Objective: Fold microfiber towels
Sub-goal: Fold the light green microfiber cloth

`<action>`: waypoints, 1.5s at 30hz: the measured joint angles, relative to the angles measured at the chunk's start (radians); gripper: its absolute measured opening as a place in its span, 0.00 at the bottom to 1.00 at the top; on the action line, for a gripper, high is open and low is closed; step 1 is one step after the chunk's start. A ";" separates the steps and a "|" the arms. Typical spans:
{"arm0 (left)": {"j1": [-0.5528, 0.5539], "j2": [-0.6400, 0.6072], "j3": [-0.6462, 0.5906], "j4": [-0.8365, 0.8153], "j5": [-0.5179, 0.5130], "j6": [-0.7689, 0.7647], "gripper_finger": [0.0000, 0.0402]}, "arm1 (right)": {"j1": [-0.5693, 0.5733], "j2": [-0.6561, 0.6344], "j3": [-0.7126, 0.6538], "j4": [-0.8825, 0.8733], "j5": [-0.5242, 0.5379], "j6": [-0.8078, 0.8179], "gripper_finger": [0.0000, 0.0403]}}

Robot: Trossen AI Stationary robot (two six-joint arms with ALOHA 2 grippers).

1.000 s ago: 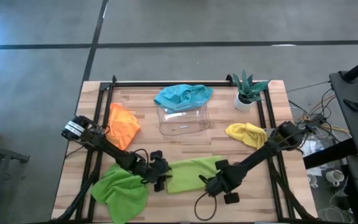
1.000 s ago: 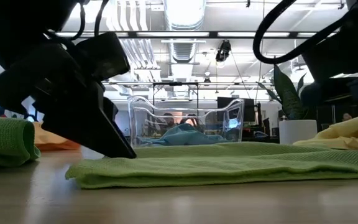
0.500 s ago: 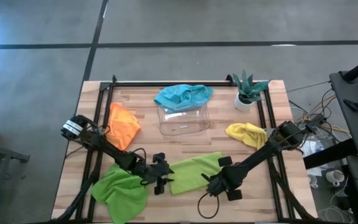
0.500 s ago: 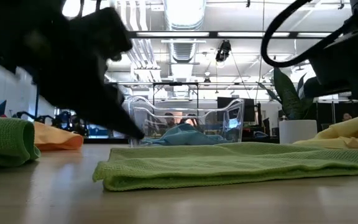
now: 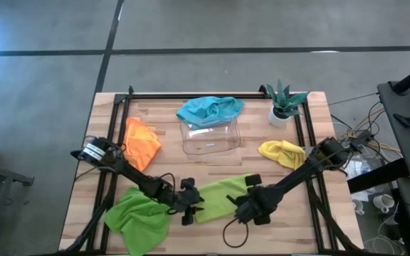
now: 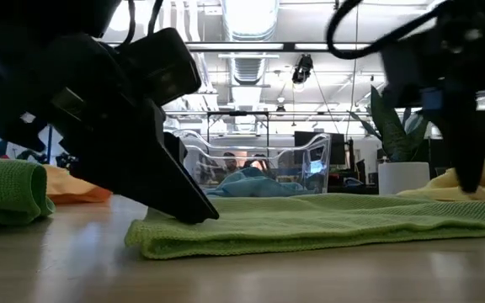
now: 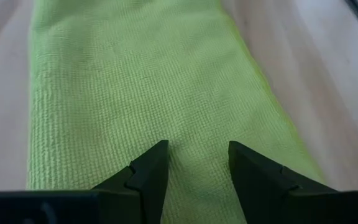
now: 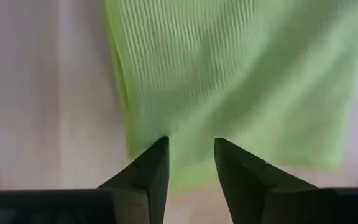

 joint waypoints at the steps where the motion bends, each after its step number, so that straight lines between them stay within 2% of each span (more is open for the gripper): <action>1: -0.001 -0.002 -0.003 0.001 0.011 0.001 0.38 | 0.000 0.000 -0.018 0.043 -0.009 -0.005 0.30; 4: -0.001 -0.018 -0.012 -0.011 0.053 0.002 0.38 | 0.002 -0.004 -0.072 0.110 -0.046 -0.008 0.29; 9: -0.002 -0.048 -0.015 -0.081 0.081 0.020 0.38 | 0.000 -0.018 -0.119 0.031 -0.066 0.009 0.28; 18: -0.002 -0.051 -0.016 -0.080 0.080 0.020 0.38 | -0.006 -0.052 -0.065 -0.011 -0.072 -0.023 0.33; 20: -0.002 -0.051 -0.005 -0.080 0.082 0.020 0.38 | -0.013 -0.064 -0.039 -0.003 -0.043 -0.023 0.34; 23: -0.002 -0.053 0.014 -0.021 0.082 0.039 0.38 | -0.028 -0.070 -0.027 0.036 0.054 -0.024 0.36; 26: -0.001 -0.046 0.023 0.056 0.031 0.073 0.38 | -0.055 -0.067 -0.060 0.109 0.066 -0.058 0.37; 29: 0.000 -0.019 0.022 0.061 -0.017 0.079 0.38 | -0.078 -0.051 -0.111 0.148 0.066 -0.090 0.36; 32: -0.005 0.029 0.021 0.060 0.018 0.072 0.38 | -0.106 -0.057 -0.155 0.155 0.074 -0.120 0.35; 37: -0.015 0.121 0.077 0.119 0.038 0.030 0.38 | -0.167 -0.067 -0.185 0.137 0.184 -0.146 0.36; 42: -0.019 0.163 0.166 0.117 0.041 0.050 0.38 | -0.204 -0.068 -0.141 0.097 0.217 -0.176 0.36; 45: -0.014 0.125 0.184 0.048 0.007 0.060 0.38 | -0.200 -0.101 -0.082 0.072 0.219 -0.152 0.35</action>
